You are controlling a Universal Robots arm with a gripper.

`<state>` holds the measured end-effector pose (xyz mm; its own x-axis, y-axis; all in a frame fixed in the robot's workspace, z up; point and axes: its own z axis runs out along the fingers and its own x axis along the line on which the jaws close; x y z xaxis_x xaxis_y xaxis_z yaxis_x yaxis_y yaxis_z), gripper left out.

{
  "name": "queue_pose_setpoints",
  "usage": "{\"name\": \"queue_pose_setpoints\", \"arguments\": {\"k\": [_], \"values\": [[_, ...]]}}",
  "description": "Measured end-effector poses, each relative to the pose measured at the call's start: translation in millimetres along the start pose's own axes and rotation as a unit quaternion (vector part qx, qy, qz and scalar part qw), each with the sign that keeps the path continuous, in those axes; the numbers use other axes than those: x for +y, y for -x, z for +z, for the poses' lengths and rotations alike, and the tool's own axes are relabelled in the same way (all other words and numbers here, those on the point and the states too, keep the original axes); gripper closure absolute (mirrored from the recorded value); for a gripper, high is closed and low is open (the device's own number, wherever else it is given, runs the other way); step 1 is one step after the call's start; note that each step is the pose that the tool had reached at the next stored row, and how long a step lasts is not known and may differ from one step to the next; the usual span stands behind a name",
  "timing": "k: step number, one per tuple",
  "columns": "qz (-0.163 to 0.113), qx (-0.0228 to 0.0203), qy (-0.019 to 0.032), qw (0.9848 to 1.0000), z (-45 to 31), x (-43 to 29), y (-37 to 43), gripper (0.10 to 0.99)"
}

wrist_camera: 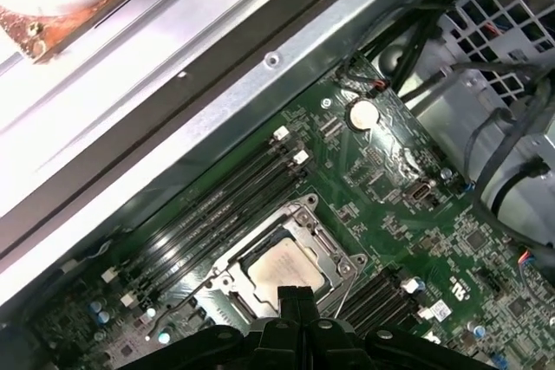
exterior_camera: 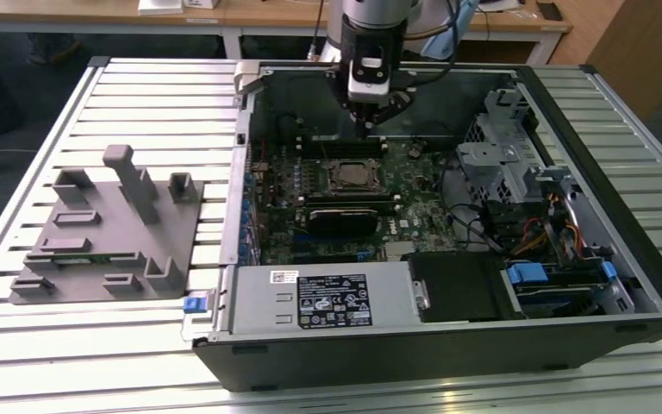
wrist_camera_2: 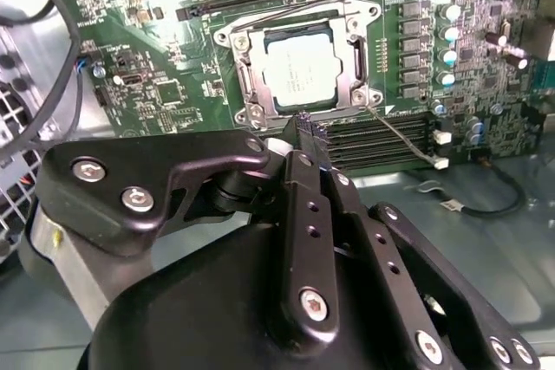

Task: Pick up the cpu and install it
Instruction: 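Install the first cpu locking lever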

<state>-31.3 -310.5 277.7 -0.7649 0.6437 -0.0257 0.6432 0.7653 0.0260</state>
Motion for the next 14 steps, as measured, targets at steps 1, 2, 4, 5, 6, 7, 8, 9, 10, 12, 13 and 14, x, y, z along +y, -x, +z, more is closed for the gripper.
{"name": "queue_pose_setpoints", "arguments": {"k": [1,2,4,5,6,7,8,9,10,12,13,14], "values": [[-0.005,0.0001,0.0001,1.0000,0.0,0.0,0.0,0.980],[-0.010,0.0003,0.0003,0.9999,0.0,0.0,0.0,0.980],[-0.019,0.0005,0.0006,0.9998,0.1,-0.2,0.2,0.980],[-0.022,0.0006,0.0005,0.9997,0.0,-0.4,0.4,0.980],[-0.026,0.0006,0.0006,0.9997,0.0,-0.7,0.6,0.980],[-0.029,0.0007,0.0008,0.9996,0.1,-0.9,0.8,0.980],[-0.034,0.0009,0.0010,0.9994,0.3,-1.0,0.8,0.980],[-0.042,0.0011,0.0010,0.9991,0.3,-1.1,0.8,0.980],[-0.051,0.0013,0.0013,0.9987,0.4,-1.1,0.8,0.980],[-0.069,0.0018,0.0018,0.9976,0.7,-1.1,0.8,0.980],[-0.078,0.0020,0.0019,0.9969,0.8,-1.1,0.8,0.980],[-0.087,0.0022,0.0021,0.9962,1.0,-1.2,0.8,0.980]]}}
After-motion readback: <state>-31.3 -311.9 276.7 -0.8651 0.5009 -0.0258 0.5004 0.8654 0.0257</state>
